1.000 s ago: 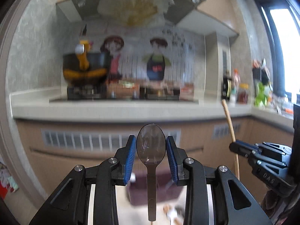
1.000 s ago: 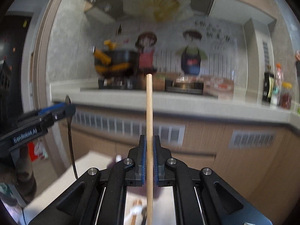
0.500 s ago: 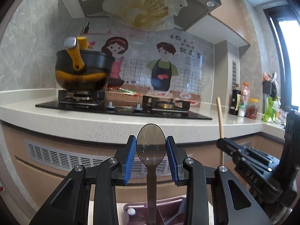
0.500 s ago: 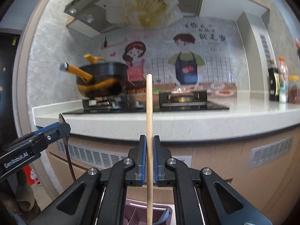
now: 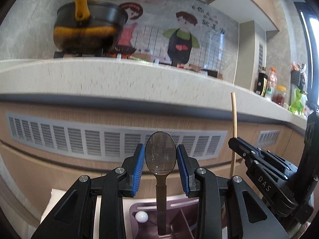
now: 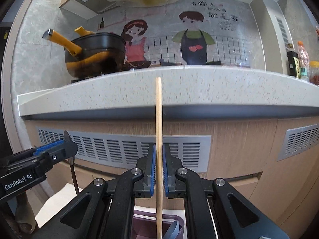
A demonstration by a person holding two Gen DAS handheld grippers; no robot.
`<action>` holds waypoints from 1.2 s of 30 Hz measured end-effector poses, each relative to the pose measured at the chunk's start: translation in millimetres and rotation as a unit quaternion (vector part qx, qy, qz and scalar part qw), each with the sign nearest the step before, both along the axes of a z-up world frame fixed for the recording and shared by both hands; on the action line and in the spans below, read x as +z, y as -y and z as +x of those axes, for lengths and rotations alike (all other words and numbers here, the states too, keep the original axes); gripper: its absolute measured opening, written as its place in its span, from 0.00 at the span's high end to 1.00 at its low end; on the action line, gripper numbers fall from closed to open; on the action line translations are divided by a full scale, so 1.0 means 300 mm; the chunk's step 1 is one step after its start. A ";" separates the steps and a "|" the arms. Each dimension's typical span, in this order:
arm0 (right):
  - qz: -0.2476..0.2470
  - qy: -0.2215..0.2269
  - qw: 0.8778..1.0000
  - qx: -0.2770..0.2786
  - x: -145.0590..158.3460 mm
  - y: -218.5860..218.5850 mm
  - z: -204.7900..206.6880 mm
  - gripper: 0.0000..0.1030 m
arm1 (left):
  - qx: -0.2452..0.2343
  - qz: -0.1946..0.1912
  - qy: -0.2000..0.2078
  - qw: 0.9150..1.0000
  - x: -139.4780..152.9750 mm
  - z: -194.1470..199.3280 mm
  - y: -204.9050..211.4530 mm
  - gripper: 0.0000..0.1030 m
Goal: Organize utensils
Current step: 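Lift the chopstick and dark spoon over the caddy with both grippers, then release the chopstick and dark spoon into the caddy, withdraw both grippers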
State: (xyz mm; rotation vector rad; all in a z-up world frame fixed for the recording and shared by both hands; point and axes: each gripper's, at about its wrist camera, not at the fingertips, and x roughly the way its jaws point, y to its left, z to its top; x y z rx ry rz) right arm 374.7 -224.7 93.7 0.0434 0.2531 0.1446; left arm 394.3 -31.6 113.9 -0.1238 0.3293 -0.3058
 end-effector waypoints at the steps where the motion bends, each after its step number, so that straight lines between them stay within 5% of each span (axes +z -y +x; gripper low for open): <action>1: 0.000 -0.004 1.000 0.001 -0.012 -0.002 0.005 0.93 | 0.000 0.001 -0.005 1.000 -0.017 0.005 0.000 0.67; 11: -0.018 -0.091 0.995 0.026 -0.175 -0.025 -0.008 0.93 | -0.016 0.019 -0.086 0.996 -0.181 0.011 0.029 0.67; 15: -0.034 -0.127 0.991 0.028 -0.219 -0.029 -0.038 0.90 | -0.026 0.032 -0.122 0.992 -0.227 0.011 0.051 0.59; 20: -0.057 -0.127 0.990 0.016 -0.216 -0.007 -0.148 0.45 | -0.023 0.034 -0.123 0.992 -0.194 -0.057 0.024 0.47; 29: -0.128 -0.126 0.982 0.065 -0.167 -0.057 -0.411 0.17 | 0.010 0.059 -0.133 0.989 -0.150 -0.298 -0.096 0.29; 36: -0.173 -0.187 0.946 0.199 -0.248 -0.206 -0.601 0.10 | 0.045 0.066 -0.176 0.981 -0.230 -0.519 -0.231 0.29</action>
